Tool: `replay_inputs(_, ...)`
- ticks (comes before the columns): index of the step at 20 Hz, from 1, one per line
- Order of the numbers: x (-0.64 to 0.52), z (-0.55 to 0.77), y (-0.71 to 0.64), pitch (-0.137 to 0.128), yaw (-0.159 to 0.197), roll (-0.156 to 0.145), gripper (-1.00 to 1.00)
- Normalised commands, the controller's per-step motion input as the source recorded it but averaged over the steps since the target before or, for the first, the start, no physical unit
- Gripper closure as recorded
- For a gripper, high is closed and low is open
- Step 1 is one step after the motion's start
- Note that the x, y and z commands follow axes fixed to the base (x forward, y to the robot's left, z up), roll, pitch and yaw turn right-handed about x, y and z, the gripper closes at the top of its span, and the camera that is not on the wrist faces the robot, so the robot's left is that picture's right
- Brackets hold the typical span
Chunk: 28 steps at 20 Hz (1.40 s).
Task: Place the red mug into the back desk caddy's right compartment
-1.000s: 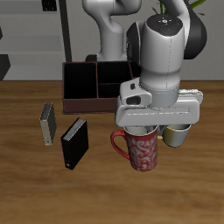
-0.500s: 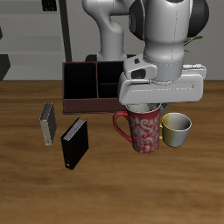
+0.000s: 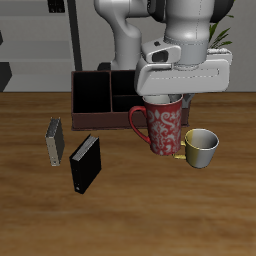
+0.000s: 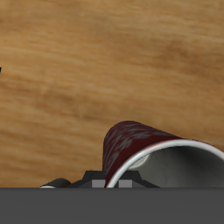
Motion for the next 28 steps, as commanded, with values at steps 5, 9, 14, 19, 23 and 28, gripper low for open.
replay_inputs(5,-0.34,0.12,0.02,-0.04,0.008,0.025,1.0)
replay_inputs(9,-0.35,0.11,-0.08,-0.027,-0.018,-0.015,1.0)
replay_inputs(14,-0.29,-0.05,0.02,0.03,-0.028,0.022,1.0)
replay_inputs(19,-0.42,-0.03,0.07,-0.004,0.013,0.009,1.0)
replay_inputs(23,-0.39,0.14,0.01,-0.036,0.012,0.006,1.0)
replay_inputs(28,-0.52,0.17,0.02,-0.043,-0.01,-0.003,1.0)
